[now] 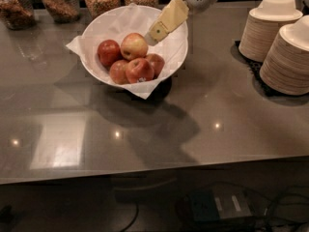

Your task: Pick apple from white bowl

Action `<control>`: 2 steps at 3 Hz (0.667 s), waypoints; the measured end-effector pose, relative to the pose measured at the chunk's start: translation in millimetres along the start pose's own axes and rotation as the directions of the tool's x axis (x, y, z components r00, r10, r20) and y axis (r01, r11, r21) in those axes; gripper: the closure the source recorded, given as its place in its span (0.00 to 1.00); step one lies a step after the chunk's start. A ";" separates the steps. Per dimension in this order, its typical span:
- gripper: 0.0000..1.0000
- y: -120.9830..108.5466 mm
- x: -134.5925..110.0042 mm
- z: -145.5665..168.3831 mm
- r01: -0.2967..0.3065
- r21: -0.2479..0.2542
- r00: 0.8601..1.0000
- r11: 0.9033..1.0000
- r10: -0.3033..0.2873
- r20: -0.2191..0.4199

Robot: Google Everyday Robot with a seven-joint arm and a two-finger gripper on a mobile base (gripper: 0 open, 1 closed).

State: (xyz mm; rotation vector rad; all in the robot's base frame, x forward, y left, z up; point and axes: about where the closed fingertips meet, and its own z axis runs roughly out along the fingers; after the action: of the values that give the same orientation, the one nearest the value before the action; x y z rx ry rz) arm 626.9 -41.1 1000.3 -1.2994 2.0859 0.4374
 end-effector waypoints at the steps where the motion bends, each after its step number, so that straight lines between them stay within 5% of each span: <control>1: 0.00 -1.1 -5.9 7.1 -0.004 -0.020 1.000 1.000 0.004 0.020; 2: 0.00 1.9 -6.7 14.8 0.003 -0.012 1.000 1.000 -0.002 0.028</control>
Offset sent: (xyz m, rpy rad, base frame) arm 0.0050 0.0182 -0.0116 0.0317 -0.0294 0.0026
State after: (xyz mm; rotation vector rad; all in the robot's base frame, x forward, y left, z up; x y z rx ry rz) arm 632.4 -27.2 993.7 -1.2955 2.0615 0.4648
